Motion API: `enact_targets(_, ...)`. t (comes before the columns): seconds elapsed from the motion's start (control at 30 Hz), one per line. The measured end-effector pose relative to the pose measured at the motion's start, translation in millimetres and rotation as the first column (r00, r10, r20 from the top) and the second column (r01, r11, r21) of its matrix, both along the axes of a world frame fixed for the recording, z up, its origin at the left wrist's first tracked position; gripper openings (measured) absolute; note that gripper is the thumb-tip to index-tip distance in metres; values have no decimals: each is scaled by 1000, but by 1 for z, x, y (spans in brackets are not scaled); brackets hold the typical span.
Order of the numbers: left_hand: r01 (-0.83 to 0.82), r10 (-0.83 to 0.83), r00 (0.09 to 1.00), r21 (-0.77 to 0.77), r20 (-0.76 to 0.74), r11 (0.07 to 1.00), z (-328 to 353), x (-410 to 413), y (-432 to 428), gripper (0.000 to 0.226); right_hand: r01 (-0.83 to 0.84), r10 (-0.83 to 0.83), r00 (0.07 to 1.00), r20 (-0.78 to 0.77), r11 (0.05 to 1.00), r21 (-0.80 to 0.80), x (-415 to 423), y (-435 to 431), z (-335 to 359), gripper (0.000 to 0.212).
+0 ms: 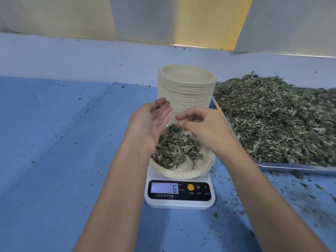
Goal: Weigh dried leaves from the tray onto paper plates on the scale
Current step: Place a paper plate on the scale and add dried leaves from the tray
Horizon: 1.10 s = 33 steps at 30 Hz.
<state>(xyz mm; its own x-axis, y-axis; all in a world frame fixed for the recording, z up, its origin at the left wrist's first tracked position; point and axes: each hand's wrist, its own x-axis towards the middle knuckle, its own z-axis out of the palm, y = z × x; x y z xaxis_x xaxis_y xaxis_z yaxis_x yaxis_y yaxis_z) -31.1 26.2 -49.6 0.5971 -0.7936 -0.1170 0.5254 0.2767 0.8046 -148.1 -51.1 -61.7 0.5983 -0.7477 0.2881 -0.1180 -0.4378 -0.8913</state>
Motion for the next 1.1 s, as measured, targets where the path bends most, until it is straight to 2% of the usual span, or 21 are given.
enact_targets(0.17, 40, -42, 996, 27, 79, 999, 1, -4, 0, 25, -31, 28, 998, 55, 997, 67, 2, 2, 0, 22)
enact_targets(0.4, -18, -22, 946, 120, 325, 993, 6, -12, 2, 21, 39, -53, 992, 114, 993, 114, 2, 5, 3, 17)
enact_targets(0.53, -17, -54, 886, 150, 460, 988, 8, -14, 5, 30, 122, -136, 982, 129, 986, 111, -3, 3, 3, 16)
enact_targets(0.73, -136, -28, 789, 219, 614, 966, 3, -15, -1, 35, 148, -157, 983, 93, 984, 99, -3, 1, 0, 15)
enact_targets(0.93, -180, -26, 763, 251, 646, 951, -2, -15, -4, 44, 164, -173, 982, 81, 980, 111, -5, -3, -1, 15)
enact_targets(1.1, -163, -28, 750, 226, 660, 961, -2, -15, -2, 37, 187, -194, 979, 70, 977, 101, -6, -5, -2, 15)
